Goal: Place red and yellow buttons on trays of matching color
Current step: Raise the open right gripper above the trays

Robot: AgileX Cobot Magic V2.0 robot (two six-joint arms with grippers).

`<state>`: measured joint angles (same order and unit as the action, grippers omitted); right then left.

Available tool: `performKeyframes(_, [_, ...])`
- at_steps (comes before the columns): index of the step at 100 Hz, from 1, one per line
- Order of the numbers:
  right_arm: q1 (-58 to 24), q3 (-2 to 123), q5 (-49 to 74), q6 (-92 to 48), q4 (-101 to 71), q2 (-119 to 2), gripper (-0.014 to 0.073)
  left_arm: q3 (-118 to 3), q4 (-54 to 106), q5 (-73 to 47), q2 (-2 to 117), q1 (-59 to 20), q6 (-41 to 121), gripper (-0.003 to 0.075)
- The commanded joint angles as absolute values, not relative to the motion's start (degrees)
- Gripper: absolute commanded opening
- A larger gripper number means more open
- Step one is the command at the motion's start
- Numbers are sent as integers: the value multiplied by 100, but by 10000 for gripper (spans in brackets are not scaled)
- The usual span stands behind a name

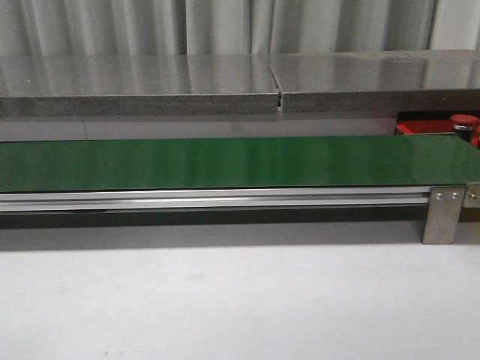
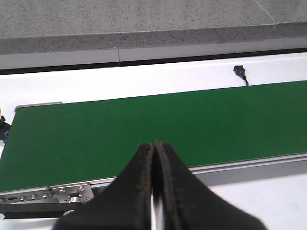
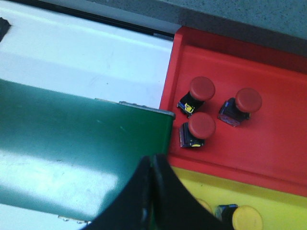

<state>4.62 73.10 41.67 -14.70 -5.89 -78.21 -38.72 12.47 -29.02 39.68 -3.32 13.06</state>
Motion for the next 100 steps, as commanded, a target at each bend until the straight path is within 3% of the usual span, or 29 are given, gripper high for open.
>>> performKeyframes(1, [460,6967,3651,-1520,-571,-7114,-8,-4028,1302,-2477,3965,-362,1300,-19])
performKeyframes(66, [460,4174,2771,-1524,-571,-3455,-8,-4028,1312,-2466,3995,-362,1300,-19])
performKeyframes(100, [460,3913,2750,-1524,-571,-3085,-8,-4295,1196,-2430,4553,-83,733,-20])
